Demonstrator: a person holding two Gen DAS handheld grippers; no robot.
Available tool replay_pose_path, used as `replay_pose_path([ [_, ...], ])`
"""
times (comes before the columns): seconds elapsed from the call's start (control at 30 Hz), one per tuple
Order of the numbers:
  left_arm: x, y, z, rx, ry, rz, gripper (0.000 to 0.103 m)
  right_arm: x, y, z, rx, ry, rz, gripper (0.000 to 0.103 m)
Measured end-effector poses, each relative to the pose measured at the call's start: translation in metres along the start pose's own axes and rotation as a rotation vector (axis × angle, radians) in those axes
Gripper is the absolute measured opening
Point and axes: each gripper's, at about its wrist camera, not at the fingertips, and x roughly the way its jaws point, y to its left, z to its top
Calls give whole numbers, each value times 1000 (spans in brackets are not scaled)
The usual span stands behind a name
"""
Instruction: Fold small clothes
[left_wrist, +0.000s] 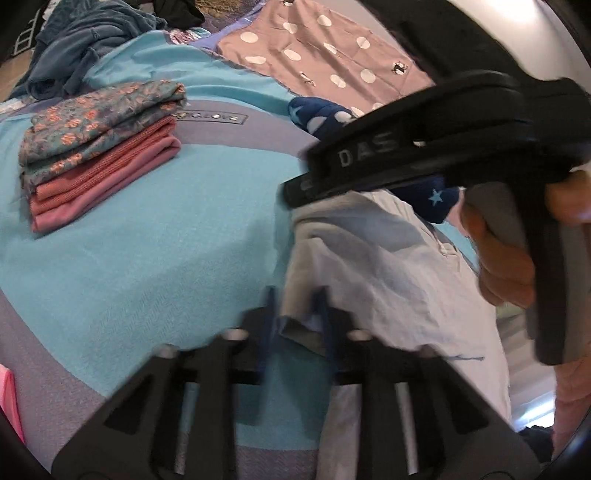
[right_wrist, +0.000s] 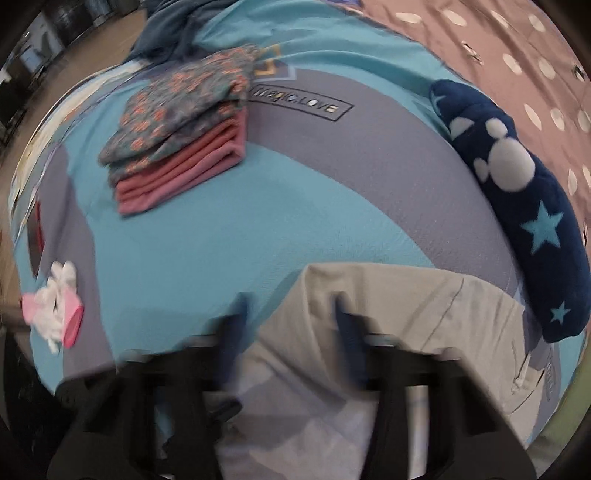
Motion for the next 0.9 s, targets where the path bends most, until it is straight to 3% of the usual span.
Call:
replay_pose_path([
  [0.1,-6,-3,-3,0,-3,32,6,-11,-9,6,68,-122,-8,1],
  [0.27,-11,-8,-11,28,6,99,4,-3,-44,25,197,-223,3,0],
  [0.4,-14,-4,-13,35,13,117,4,6,-68,23,274,-268,-92,1],
  [0.47,-15,-5,-13,43,11,130,4,-2,-84,13,336,-291,-61,4],
  [0.5,-15,-5,-13,47,8,133,4,-11,-94,5,367,-302,-14,14],
  [0.53,-16,-7,-14,52,4,137,4,-16,-101,0,375,-294,21,22],
  [0.57,-15,-7,-14,53,3,139,4,-20,-106,-4,375,-271,66,44],
  [0.6,-15,-7,-14,47,-1,142,9,-22,-107,-6,369,-247,101,56],
  [0.67,-15,-3,-11,24,-12,133,26,-29,-102,-7,328,-221,142,56],
  [0.73,-17,1,-9,0,-31,106,39,-32,-86,1,252,-208,93,59],
  [0.9,-13,6,-6,-30,-37,49,40,-2,-22,31,-49,-31,-62,60],
])
